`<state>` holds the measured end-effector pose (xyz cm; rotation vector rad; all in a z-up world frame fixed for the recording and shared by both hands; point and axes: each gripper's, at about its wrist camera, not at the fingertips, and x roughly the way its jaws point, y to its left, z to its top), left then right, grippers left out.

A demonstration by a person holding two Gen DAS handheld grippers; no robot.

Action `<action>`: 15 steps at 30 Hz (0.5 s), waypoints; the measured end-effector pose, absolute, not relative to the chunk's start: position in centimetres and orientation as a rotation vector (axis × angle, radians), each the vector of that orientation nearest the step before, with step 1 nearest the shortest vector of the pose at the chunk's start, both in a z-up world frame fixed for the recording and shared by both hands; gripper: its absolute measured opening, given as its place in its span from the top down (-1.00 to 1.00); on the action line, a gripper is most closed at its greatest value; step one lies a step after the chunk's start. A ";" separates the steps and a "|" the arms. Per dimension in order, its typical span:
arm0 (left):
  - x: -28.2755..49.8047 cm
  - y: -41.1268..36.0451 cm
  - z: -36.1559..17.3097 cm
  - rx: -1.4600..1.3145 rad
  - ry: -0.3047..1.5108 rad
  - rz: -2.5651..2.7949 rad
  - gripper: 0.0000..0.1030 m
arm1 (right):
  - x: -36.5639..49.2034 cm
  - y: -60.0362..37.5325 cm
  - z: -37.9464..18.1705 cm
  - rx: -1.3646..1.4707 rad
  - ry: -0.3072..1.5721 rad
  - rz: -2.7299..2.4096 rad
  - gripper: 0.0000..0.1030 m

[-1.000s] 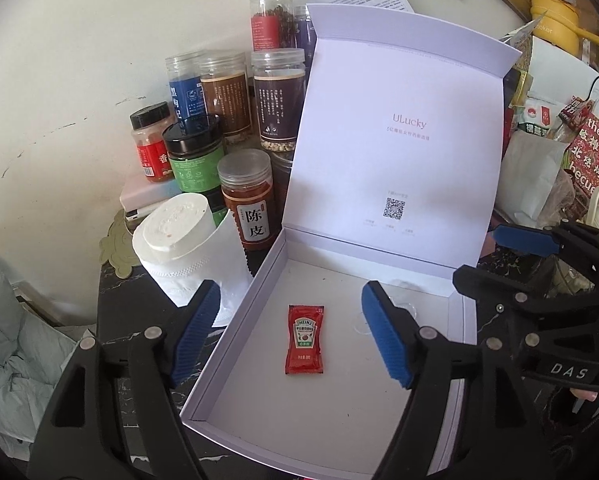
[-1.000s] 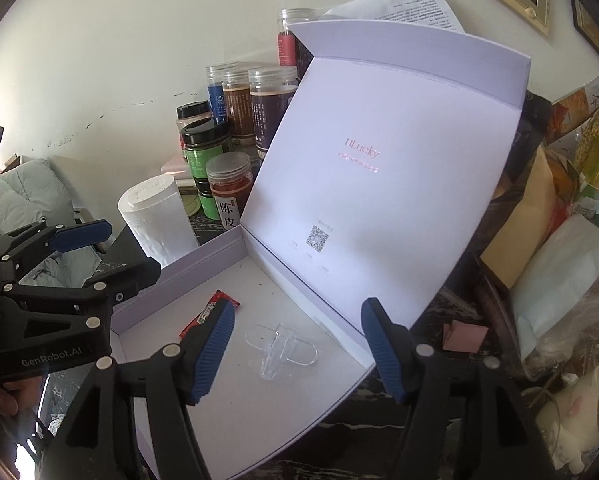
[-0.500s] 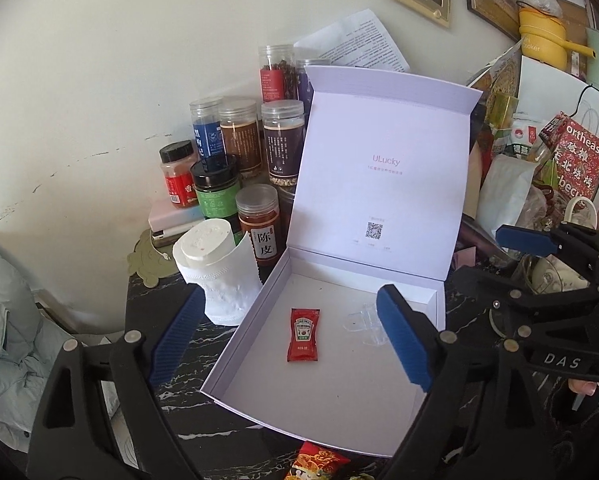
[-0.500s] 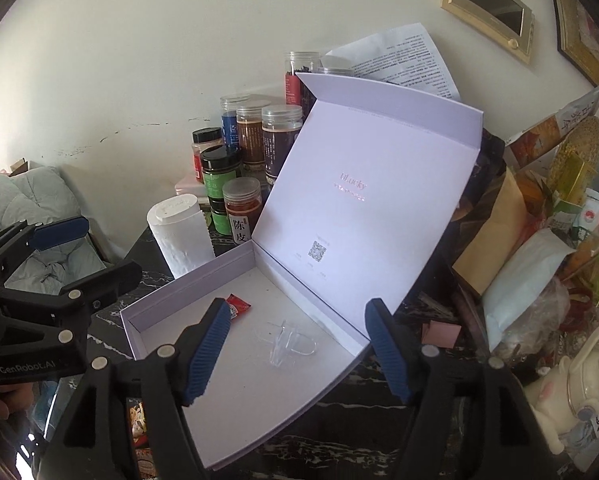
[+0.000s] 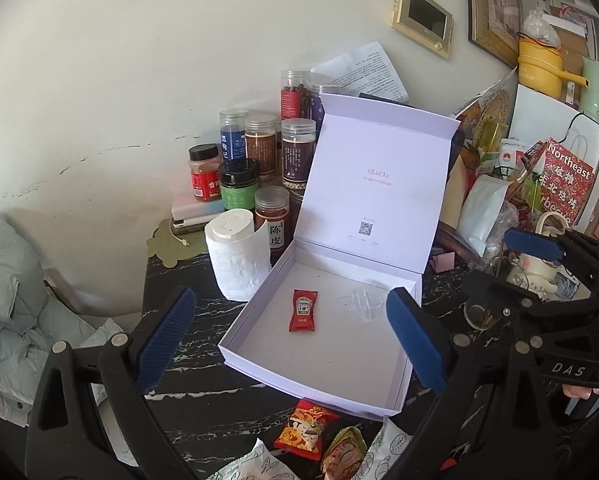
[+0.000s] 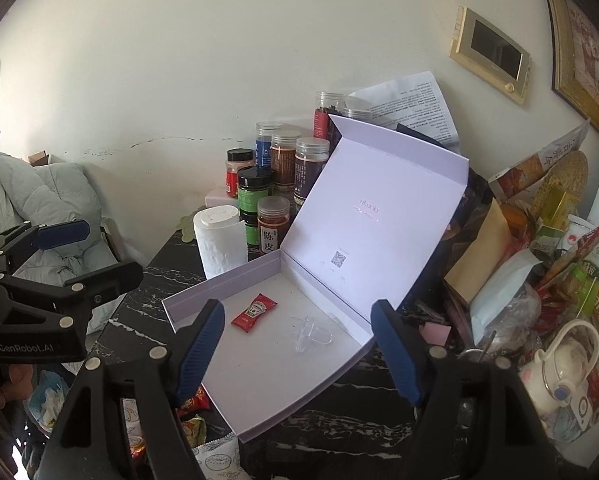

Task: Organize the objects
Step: 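Withdraw both open tools from the box back toward the snack pile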

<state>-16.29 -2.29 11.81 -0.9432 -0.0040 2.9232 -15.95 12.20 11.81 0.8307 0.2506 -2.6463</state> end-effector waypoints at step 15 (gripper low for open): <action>-9.2 -3.7 12.7 -0.904 0.009 2.965 -0.91 | -9.8 10.7 12.8 0.757 0.251 -2.615 -0.50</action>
